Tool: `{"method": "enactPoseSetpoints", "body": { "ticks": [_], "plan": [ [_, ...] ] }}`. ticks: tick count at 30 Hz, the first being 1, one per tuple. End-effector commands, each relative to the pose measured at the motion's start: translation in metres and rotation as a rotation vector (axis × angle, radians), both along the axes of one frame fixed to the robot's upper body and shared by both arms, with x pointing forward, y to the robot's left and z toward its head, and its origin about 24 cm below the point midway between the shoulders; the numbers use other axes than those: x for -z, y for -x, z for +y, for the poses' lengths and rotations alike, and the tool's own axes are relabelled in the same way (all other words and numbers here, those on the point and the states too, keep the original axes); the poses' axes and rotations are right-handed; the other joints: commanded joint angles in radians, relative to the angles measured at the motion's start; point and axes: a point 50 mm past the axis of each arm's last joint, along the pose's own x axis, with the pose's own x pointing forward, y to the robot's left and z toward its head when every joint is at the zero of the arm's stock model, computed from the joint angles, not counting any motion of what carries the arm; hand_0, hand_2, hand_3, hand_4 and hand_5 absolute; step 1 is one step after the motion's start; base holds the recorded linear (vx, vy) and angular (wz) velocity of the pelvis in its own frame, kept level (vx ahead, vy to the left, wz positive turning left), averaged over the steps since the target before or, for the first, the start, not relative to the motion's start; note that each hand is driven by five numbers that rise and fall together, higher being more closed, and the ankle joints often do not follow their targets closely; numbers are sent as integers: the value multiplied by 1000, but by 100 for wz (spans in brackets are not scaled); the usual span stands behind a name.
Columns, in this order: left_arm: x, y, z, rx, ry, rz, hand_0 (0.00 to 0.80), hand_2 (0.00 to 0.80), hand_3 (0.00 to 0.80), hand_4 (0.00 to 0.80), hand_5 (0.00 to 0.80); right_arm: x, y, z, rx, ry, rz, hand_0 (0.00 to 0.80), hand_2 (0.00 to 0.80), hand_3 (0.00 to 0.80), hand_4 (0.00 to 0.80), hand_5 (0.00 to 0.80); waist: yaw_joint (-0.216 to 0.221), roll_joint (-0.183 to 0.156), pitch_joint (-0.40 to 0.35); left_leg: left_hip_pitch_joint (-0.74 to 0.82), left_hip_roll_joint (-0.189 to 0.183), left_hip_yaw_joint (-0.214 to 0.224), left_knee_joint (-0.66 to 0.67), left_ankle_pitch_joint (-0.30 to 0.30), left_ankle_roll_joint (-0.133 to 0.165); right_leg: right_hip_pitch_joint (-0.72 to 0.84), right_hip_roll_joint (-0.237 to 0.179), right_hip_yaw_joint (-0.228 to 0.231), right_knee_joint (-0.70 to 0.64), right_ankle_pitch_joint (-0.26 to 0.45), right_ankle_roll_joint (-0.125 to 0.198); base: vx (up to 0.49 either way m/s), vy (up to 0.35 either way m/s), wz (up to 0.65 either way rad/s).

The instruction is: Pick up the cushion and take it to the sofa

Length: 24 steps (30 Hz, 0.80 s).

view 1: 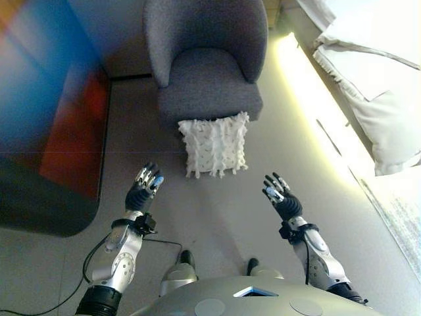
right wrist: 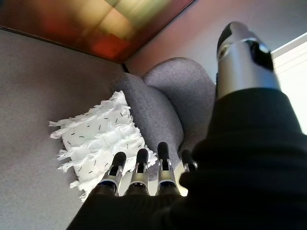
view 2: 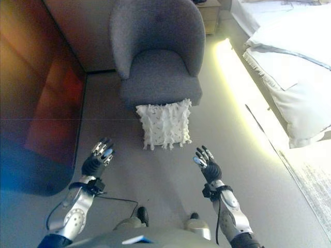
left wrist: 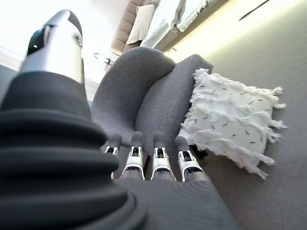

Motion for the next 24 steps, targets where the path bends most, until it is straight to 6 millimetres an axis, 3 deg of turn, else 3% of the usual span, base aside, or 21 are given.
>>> {"method": "enactPoseSetpoints", "body": {
  "ticks": [1, 10, 24],
  "plan": [
    [-22, -23, -1, -2, -65, -132, 0, 0, 0, 0, 0, -22, -24, 4, 35, -42, -136, 0, 0, 0, 0, 0, 14, 5, 11, -8, -23, -55, 12, -75, 37, -64, 25, -57, 42, 9, -22, 0, 0, 0],
    [-21, -19, 1, -10, -43, -136, 0, 0, 0, 0, 0, -19, -20, 3, 15, -7, -112, 0, 0, 0, 0, 0, 19, 11, 17, -5, -25, -67, 26, -77, 34, -46, 27, -67, 42, 1, -28, 0, 0, 0],
    [-20, -10, 3, -26, -24, -138, 0, 0, 0, 0, 0, -11, -8, 2, -2, 3, -53, 0, 0, 0, 0, 0, 16, -9, 23, 6, -28, -50, 48, -100, 43, -39, 14, -57, 50, 0, -17, 34, 43, -1]
  ]
}}
